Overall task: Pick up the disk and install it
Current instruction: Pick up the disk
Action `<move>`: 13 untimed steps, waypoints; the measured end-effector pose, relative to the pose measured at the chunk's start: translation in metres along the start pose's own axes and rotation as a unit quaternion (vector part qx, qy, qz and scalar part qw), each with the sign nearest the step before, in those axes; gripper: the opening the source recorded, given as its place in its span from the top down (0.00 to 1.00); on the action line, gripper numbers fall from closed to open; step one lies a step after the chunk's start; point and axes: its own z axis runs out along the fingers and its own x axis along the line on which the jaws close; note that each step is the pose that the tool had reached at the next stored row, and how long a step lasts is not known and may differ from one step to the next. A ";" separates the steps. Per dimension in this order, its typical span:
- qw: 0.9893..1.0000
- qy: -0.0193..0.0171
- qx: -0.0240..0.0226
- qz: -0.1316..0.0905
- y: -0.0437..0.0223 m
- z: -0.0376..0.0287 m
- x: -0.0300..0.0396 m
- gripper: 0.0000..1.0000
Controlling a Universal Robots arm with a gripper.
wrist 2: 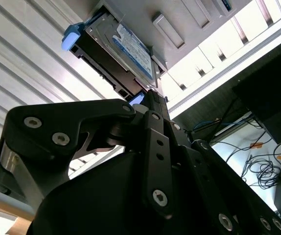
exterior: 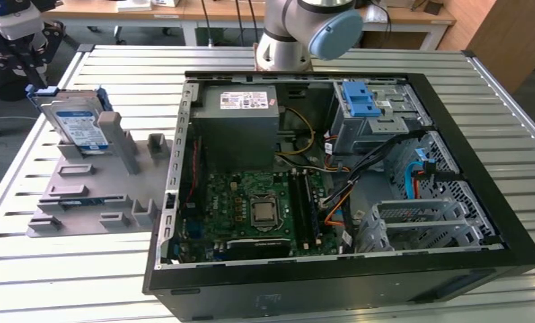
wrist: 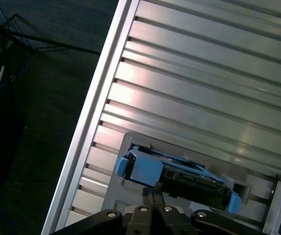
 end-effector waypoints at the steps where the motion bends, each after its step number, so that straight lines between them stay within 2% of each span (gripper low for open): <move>1: 1.000 0.000 0.000 0.000 0.0000 0.0000 0.0000 0.89; 6: 1.000 0.000 0.000 -0.009 0.0000 0.0000 0.0000 0.89; 13: 0.999 0.002 0.002 -0.044 0.0000 0.0000 0.0000 0.89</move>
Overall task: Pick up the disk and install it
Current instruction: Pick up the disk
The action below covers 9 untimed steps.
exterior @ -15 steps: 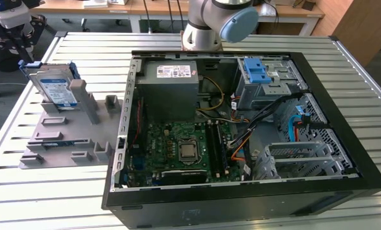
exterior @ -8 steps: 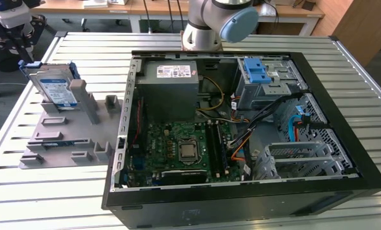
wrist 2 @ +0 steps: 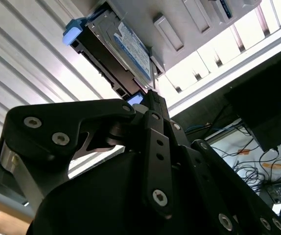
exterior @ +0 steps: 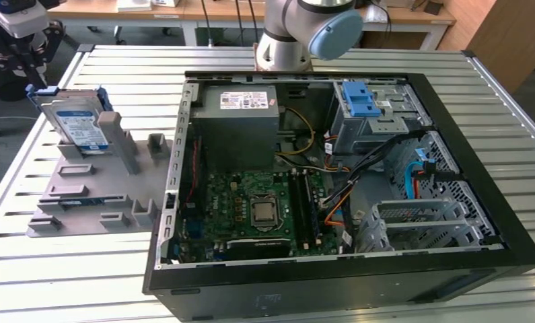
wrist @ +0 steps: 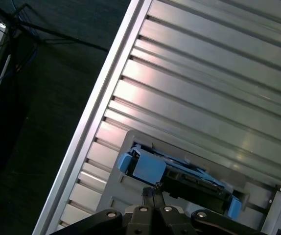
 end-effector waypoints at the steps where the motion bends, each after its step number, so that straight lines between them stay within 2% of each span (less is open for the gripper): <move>1: 1.000 0.000 0.000 -0.006 0.0000 0.0000 0.0000 0.89; 6: 0.999 0.002 0.001 -0.033 0.0000 0.0001 0.0000 0.89; 9: 0.998 0.003 0.002 -0.055 0.0000 0.0004 0.0000 0.89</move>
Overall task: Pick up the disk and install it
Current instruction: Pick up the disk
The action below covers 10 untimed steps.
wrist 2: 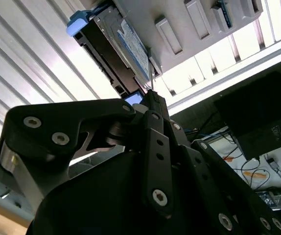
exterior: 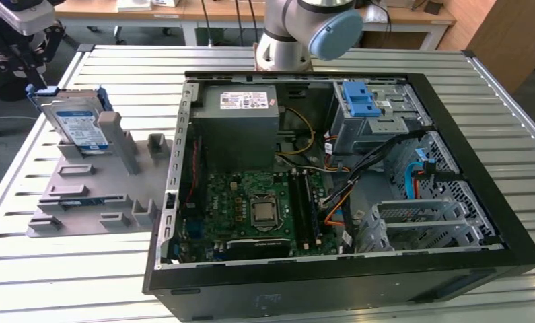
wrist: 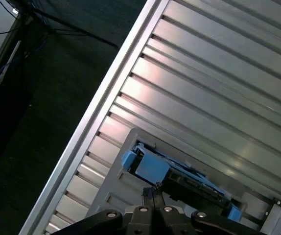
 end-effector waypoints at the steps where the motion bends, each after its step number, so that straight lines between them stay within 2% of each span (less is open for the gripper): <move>1: 1.000 0.001 0.000 -0.009 0.0000 0.0002 0.0000 0.89; 4: 0.999 0.002 0.001 -0.036 -0.0001 0.0010 0.0000 0.89; 7: 0.998 0.003 0.003 -0.062 -0.0001 0.0019 0.0000 0.89; 9: 0.997 0.000 0.003 -0.073 -0.0001 0.0022 0.0000 0.89; 10: 0.997 -0.003 0.001 -0.077 -0.0001 0.0022 0.0000 0.89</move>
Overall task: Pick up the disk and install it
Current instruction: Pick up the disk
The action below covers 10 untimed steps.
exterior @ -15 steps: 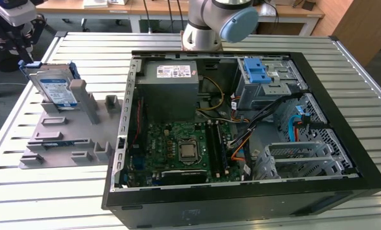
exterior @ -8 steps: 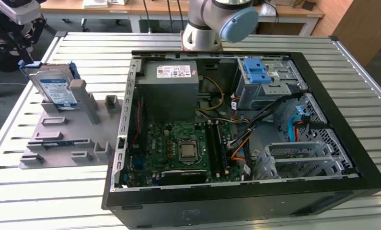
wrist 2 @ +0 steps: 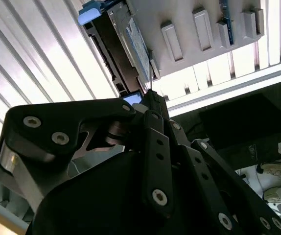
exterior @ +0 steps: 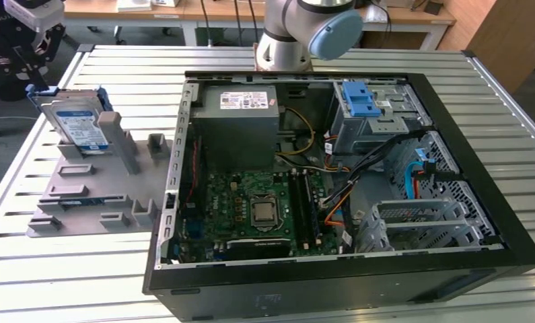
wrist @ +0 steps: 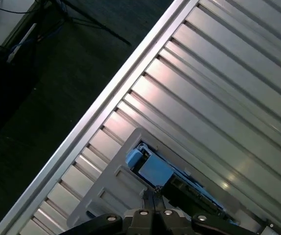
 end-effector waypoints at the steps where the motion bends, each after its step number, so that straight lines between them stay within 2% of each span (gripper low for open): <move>1: 1.000 -0.004 -0.004 -0.002 0.0000 0.0000 0.0000 0.89; 4: 1.000 -0.016 -0.019 -0.009 0.0000 0.0000 0.0000 0.89; 5: 1.000 -0.019 -0.022 -0.012 -0.0001 0.0002 0.0000 0.89; 7: 0.999 -0.020 -0.024 -0.023 0.0000 0.0006 -0.0002 0.89; 10: 0.998 -0.018 -0.024 -0.050 -0.0001 0.0011 0.0000 0.89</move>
